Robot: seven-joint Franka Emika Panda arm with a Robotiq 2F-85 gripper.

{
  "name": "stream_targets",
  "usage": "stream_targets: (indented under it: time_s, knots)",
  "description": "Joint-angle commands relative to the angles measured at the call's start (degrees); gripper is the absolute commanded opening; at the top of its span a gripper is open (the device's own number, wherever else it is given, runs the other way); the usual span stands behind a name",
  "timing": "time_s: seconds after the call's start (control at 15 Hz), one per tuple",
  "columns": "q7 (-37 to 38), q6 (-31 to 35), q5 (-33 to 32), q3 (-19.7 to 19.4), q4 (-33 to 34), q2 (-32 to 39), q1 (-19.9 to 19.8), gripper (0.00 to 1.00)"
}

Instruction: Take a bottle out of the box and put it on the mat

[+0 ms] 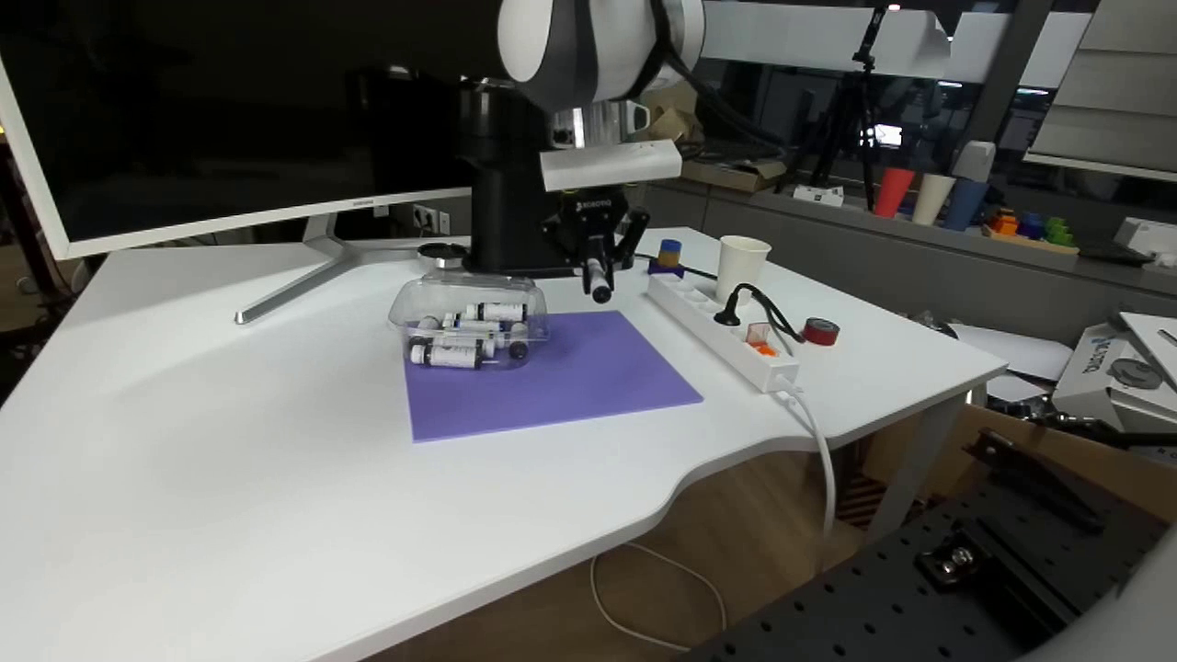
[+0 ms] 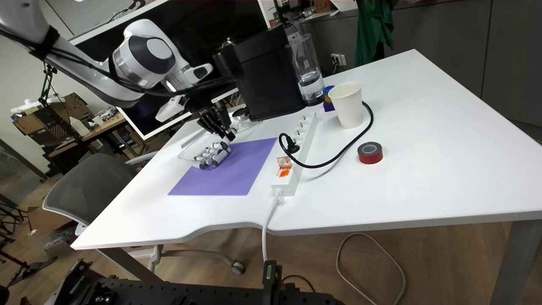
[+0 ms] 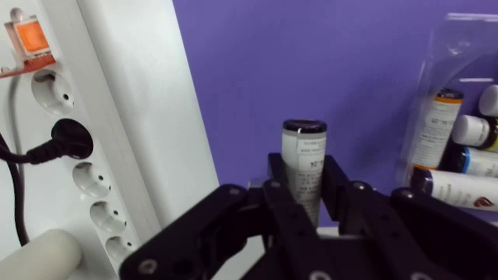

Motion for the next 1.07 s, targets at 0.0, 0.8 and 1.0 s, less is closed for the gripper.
stream_targets:
  time_s: [0.0, 0.8, 1.0]
  knots:
    - [2.4, -0.7, 1.3, 0.9, -1.0, 1.5, -1.3, 0.07]
    - [6.1, -3.6, 2.2, -2.2, -0.4, 3.1, 0.9, 0.93]
    - [11.5, -3.9, -2.6, -5.6, -0.1, 1.5, 3.7, 1.00]
